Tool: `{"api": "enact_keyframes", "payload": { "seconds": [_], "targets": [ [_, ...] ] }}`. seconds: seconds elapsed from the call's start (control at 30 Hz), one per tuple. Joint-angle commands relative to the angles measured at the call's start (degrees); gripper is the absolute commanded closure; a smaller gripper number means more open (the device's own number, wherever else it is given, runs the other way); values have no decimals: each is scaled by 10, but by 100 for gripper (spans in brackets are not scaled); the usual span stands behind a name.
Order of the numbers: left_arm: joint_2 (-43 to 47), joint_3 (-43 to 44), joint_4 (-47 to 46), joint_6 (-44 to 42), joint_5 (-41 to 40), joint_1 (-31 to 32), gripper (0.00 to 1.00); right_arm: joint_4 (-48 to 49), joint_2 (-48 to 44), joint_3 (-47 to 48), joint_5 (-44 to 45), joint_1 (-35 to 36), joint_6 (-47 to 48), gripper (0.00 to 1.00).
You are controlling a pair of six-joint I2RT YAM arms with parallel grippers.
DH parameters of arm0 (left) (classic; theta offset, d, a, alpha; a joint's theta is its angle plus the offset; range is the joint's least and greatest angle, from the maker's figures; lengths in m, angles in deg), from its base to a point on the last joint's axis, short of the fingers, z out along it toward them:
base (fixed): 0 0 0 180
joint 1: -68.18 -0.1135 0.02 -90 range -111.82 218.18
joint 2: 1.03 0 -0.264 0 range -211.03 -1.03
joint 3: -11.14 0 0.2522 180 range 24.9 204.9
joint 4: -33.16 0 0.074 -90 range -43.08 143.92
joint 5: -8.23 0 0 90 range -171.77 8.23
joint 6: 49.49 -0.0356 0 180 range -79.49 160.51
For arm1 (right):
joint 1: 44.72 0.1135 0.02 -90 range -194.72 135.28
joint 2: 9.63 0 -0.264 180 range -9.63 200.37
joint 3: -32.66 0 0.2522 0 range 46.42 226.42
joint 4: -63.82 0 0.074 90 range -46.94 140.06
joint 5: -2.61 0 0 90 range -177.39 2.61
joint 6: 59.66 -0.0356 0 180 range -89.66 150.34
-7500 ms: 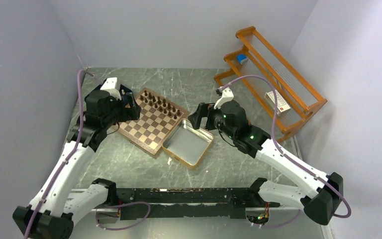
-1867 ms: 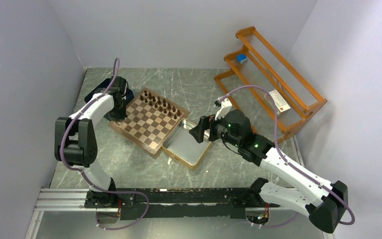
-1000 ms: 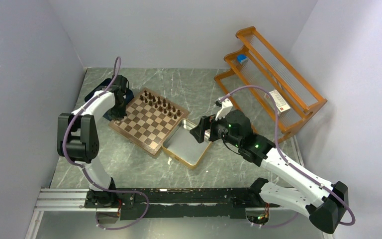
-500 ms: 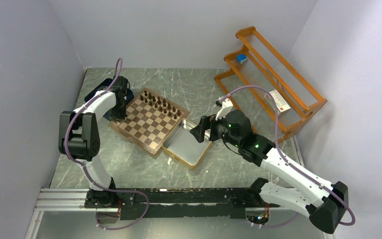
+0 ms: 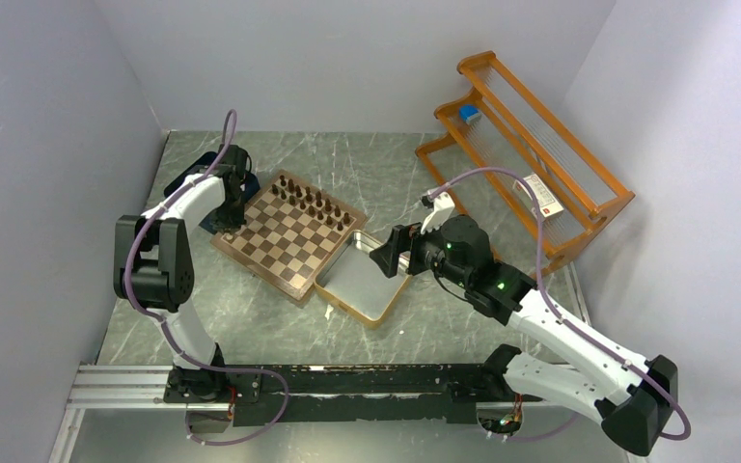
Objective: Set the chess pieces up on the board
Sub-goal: Place the chess piece on the chessboard.
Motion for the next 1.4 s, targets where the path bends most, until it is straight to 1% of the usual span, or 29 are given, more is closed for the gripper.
{"api": "enact_keyframes", "payload": {
  "seconds": [0.0, 0.43, 0.8, 1.13, 1.23, 1.27, 1.37],
  "targets": [
    [0, 18, 2, -4, -15, -3, 80, 5, -8, 0, 2, -3, -3, 5],
    [-4, 3, -11, -8, -14, -3, 79, 17, -16, -10, 14, -3, -4, 5],
    [-14, 1, -14, -10, -13, -3, 75, 18, -13, -12, 15, -3, -4, 6],
    [-1, 17, -7, -9, -5, -3, 62, 11, -18, -7, 21, -3, -2, 6],
    [11, 31, -4, -4, -6, -2, 52, 10, -17, -5, 17, -3, -3, 6],
    [16, 37, -3, -3, -5, -2, 50, 11, -19, -5, 11, -3, 0, 6],
    [33, 51, -3, 3, 11, -2, 49, 17, -26, -9, 3, -3, -4, 6]
  ]
}}
